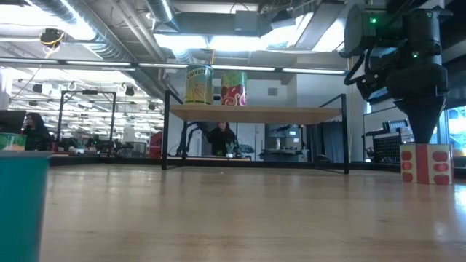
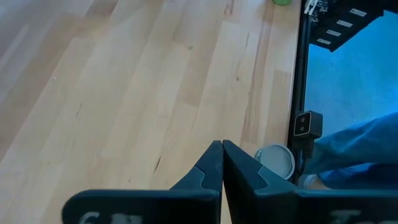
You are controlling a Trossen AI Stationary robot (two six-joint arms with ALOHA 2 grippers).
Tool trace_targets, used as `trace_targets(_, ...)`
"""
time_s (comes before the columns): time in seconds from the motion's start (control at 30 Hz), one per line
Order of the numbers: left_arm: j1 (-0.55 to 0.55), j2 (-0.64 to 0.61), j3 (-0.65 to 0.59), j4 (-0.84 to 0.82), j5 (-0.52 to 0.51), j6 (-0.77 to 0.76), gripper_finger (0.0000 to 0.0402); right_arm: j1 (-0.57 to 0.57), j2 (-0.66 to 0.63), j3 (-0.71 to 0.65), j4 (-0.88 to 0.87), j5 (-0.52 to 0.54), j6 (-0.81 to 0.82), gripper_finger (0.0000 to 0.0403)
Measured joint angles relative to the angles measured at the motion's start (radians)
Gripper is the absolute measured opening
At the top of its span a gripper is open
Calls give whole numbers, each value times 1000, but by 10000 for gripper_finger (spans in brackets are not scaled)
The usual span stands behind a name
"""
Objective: Pick and place cans onto a shelf
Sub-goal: Put the canned tomatoes on the shelf
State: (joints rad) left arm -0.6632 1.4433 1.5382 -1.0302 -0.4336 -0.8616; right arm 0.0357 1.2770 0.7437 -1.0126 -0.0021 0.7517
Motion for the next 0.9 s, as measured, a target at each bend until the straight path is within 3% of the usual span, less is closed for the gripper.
trace_targets(0.1, 0, 0, 0, 0, -2, 0, 0, 0, 0, 0, 0, -19, -4, 60)
trace_targets(0.4, 0, 0, 0, 0, -3, 0, 0, 0, -1, 18, -3, -209, -105, 60)
trace_targets(0.9, 0, 0, 0, 0, -4, 0, 0, 0, -1, 150, 0, -202, -154, 60)
